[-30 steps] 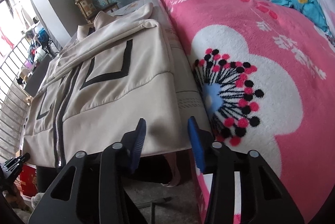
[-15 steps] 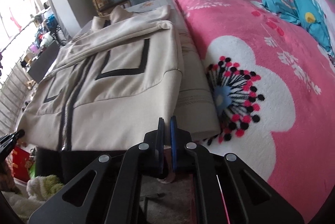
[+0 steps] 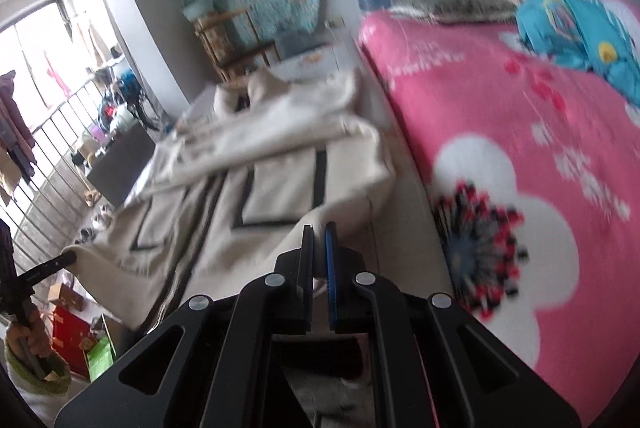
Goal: Fold large clothes
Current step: 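Lift the hem with both tools and fold it up over the sleeves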
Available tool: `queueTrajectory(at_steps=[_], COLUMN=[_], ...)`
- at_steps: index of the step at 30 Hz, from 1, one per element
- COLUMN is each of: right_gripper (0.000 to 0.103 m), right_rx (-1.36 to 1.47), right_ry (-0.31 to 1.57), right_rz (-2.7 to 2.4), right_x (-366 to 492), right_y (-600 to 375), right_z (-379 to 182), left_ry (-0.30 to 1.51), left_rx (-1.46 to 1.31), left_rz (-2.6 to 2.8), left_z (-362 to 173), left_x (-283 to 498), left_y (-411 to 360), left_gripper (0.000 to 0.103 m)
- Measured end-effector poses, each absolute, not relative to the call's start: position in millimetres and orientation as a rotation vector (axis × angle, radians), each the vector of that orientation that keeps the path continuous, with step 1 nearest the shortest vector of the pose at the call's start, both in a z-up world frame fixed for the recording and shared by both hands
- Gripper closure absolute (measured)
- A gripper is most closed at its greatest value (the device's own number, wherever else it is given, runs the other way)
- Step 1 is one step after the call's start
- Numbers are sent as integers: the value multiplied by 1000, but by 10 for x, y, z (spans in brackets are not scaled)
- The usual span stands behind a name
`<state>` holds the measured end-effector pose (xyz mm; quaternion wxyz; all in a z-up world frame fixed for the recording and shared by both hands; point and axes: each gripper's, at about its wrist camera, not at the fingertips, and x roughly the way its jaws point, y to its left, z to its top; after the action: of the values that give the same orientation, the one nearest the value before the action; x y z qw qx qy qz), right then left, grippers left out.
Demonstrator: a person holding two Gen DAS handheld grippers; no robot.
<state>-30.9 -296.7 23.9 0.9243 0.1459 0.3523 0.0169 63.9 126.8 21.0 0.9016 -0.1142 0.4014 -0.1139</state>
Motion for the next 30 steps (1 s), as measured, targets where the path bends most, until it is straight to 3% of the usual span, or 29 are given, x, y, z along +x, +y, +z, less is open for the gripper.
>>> queueTrajectory(at_steps=[8, 13, 15, 16, 17, 18, 20, 21, 23, 26, 30], right_gripper=[97, 97, 86, 72, 65, 65, 62, 59, 43, 41, 41], right_rx=[367, 450, 468, 477, 484, 494, 491, 480, 431, 402, 333], right_ry=[688, 725, 752, 774, 785, 791, 780, 774, 770, 820, 854], right_rz=[25, -15, -57, -74, -82, -81, -65, -63, -68, -40, -51], right_x=[509, 1085, 1262, 1313, 1329, 1323, 1228, 1165, 1005, 848, 780], right_y=[-3098, -3237, -3308, -3343, -3366, -3394, -3431, -3445, -3468, -3483, -3443], right_z=[263, -52, -243, -326, -375, -413, -421, -402, -373, -438, -543], left_ry=[822, 841, 847, 866, 880, 877, 837, 820, 810, 877, 966], left_rx=[-316, -342, -357, -362, -366, -360, -351, -355, -361, -362, -344], left_rz=[-189, -164, -160, -165, -164, -136, -112, -116, -116, -105, -78], left_z=[193, -12, -162, -246, -296, -320, -298, -274, -248, -345, -584], left_x=[1462, 1932, 2093, 2168, 2196, 2189, 2102, 2060, 1944, 1816, 1728], left_y=[1388, 1467, 1485, 1484, 1482, 1490, 1549, 1592, 1666, 1733, 1714], left_gripper=[97, 94, 93, 90, 85, 81, 61, 60, 53, 44, 42])
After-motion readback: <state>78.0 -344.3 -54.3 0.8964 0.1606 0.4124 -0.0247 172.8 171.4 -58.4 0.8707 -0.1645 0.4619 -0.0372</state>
